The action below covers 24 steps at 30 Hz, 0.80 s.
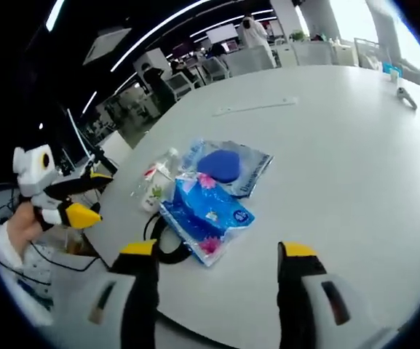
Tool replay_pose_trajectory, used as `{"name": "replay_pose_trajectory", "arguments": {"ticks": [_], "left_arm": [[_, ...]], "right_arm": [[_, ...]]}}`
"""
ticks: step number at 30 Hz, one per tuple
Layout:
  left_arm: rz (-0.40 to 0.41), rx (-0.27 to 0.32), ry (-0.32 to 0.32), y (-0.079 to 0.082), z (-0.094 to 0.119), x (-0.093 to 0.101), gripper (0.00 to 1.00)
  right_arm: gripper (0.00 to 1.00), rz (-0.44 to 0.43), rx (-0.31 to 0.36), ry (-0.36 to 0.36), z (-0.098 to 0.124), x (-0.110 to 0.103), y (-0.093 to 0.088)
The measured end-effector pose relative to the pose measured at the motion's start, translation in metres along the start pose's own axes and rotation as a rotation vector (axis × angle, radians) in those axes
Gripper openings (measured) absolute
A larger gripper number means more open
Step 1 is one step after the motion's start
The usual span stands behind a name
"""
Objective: Arrange the tabletop items into an orderly group along one side of the table until the central work area is clear of visible clutter.
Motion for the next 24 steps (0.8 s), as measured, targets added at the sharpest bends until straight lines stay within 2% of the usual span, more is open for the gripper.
{"name": "replay_pose_trajectory", "arguments": {"ticks": [4, 10, 19, 21, 24], "left_arm": [[-0.026, 0.002, 0.003, 0.008, -0.009, 0.004, 0.75], [-0.057, -0.013, -0.006, 0.012, -0.022, 0.008, 0.71], [-0.108, -0.053, -0.032, 0.012, -0.051, 0.016, 0.64], [-0.117, -0.077, -0.033, 0.010, -0.059, 0.017, 0.63], [-0.119, -0.085, -0.035, 0.008, -0.062, 0.018, 0.61]], "right_arm": [[0.62, -0.011, -0.014, 0.009, -0.008, -0.001, -0.004], [0.61, -0.017, -0.037, 0.014, -0.018, 0.000, -0.011], [0.55, -0.030, -0.052, 0.005, -0.024, 0.006, -0.017], [0.55, -0.036, -0.061, 0.007, -0.028, 0.006, -0.019], [0.55, -0.035, -0.069, 0.012, -0.031, 0.004, -0.021]]}}
Point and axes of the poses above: the point that each gripper's makers call its tool centre point, and the gripper's own axes: z roughly backward along the fingers, x roughly to its right, y roughly out of its top, the point moved 4 cm from there along z, roughly backward along the fingers, and after that the axes turned 8 degrees about -x, right-handed, at the moved point
